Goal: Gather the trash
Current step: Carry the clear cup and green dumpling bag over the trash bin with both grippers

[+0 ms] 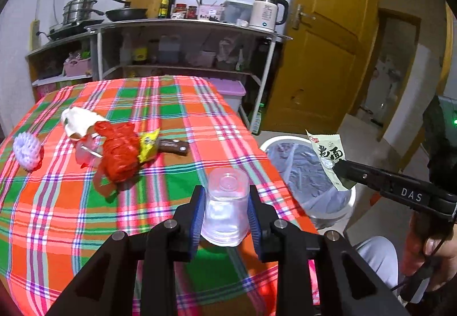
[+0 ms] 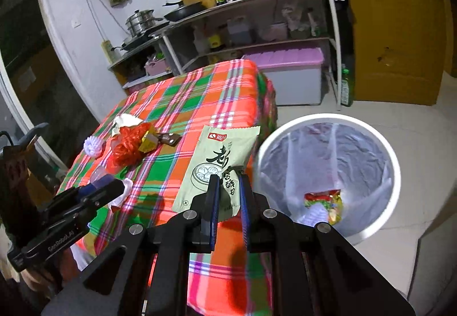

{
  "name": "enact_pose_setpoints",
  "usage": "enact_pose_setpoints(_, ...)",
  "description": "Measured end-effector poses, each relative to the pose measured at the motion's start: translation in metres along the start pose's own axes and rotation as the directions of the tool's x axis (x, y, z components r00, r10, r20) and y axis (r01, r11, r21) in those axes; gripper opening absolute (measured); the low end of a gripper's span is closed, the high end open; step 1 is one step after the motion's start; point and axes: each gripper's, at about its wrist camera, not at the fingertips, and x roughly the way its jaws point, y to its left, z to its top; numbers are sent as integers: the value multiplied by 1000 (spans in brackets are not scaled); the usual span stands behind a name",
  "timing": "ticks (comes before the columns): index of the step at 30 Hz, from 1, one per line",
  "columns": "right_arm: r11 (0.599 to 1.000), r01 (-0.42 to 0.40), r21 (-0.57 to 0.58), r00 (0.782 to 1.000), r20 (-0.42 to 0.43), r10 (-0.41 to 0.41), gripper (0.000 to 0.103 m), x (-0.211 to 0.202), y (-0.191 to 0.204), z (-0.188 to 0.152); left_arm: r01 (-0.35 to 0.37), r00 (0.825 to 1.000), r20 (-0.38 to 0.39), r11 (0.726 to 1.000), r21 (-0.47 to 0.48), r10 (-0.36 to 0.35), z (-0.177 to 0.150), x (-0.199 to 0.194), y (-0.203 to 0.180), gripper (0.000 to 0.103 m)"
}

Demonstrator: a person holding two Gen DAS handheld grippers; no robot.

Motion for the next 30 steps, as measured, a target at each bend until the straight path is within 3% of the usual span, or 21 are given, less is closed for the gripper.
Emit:
enact_pose_setpoints(15,994,65,91,997,36,-69,14,-24,-51,-7,78,997,-21,994,72,-76,13,26,-48,29)
enact_pose_setpoints(30,982,100,163,995,-2,-101,14,-15,-96,-13,148,988,-66,983,112,-141,21,68,-85,29)
